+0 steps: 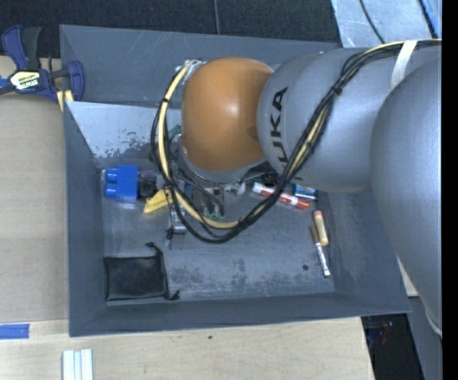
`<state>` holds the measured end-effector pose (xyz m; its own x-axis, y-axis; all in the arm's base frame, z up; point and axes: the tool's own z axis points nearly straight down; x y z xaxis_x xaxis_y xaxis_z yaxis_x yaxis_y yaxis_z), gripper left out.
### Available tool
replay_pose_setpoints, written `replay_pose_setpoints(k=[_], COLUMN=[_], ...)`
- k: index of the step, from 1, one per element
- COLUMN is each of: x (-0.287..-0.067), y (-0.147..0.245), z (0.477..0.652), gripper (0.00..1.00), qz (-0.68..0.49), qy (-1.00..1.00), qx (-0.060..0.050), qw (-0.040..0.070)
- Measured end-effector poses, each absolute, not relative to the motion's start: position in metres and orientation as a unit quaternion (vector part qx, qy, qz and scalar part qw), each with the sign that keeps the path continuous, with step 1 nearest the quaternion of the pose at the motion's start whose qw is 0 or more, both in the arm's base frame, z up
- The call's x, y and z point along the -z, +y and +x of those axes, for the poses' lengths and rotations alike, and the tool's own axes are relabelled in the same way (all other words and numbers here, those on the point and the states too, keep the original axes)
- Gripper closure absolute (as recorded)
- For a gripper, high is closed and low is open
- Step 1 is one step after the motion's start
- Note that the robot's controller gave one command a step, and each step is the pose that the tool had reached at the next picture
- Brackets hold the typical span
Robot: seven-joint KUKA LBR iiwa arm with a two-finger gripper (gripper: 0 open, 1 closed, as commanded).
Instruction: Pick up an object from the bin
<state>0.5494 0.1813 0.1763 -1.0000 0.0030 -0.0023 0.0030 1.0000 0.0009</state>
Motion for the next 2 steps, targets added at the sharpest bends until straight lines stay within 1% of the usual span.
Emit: replay_pose_setpoints(k=[1,2], x=[-0.176,-0.228], y=[0.181,0.158], z=[0.549,0.557], gripper=[0.00,0.00], qz=[0.002,-0.011], qy=[1.000,1.000], qx=[0.000,0.000], qw=[0.001,-0.001])
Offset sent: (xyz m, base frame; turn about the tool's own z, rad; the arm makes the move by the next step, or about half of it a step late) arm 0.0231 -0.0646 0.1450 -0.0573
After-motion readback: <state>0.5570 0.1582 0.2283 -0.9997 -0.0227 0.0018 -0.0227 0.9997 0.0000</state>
